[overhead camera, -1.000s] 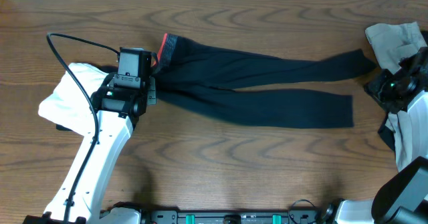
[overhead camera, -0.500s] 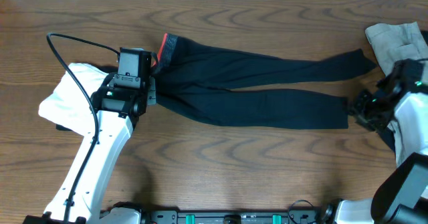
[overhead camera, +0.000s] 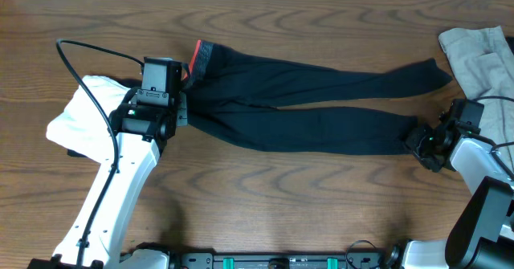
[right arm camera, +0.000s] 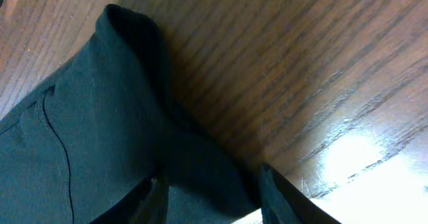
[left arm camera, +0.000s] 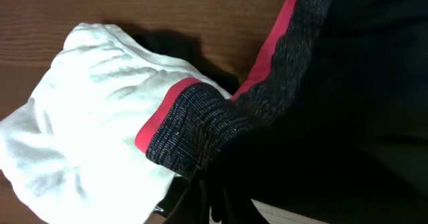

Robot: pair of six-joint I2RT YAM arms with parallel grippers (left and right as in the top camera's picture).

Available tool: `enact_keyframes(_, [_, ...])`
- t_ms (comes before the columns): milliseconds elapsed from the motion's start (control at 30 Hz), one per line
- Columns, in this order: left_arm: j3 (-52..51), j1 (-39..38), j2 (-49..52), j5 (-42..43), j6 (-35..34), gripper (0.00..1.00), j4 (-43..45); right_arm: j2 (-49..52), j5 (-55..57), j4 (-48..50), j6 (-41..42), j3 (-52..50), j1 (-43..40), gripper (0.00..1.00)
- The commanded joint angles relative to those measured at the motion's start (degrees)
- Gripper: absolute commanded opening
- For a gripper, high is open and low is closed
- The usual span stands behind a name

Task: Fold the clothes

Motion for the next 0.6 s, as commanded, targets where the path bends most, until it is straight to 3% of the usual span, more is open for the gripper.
enact_keyframes(0, [0.2,0.2,-0.1,-0.3,-0.3,0.07,0.0,0.4,-1.5,-0.2,1.8,-1.2,0.7,0.23])
enact_keyframes(67, [0.2,0.2,-0.1,-0.3,-0.3,0.07,0.0,0.3,-1.5,-1.0,1.8,-0.9,0.5,0.01])
enact_keyframes(233, [0.9,0.2,-1.6,-0.3,-0.3,0.06,-1.5,-3.1,-1.4,-11.2,0.0,5.7,-2.1,0.01])
enact_keyframes(400, [4.3,0.2,-6.3,-0.3,-0.6,0.06,-6.3,-8.9,1.7,-26.4,-2.1,19.8,-7.4,0.01])
enact_keyframes(567, [7.6,0.2,-11.3,-0.3,-0.6,0.07,-13.0,-11.2,2.2,-35.7,-3.2,32.9,-13.1,0.01])
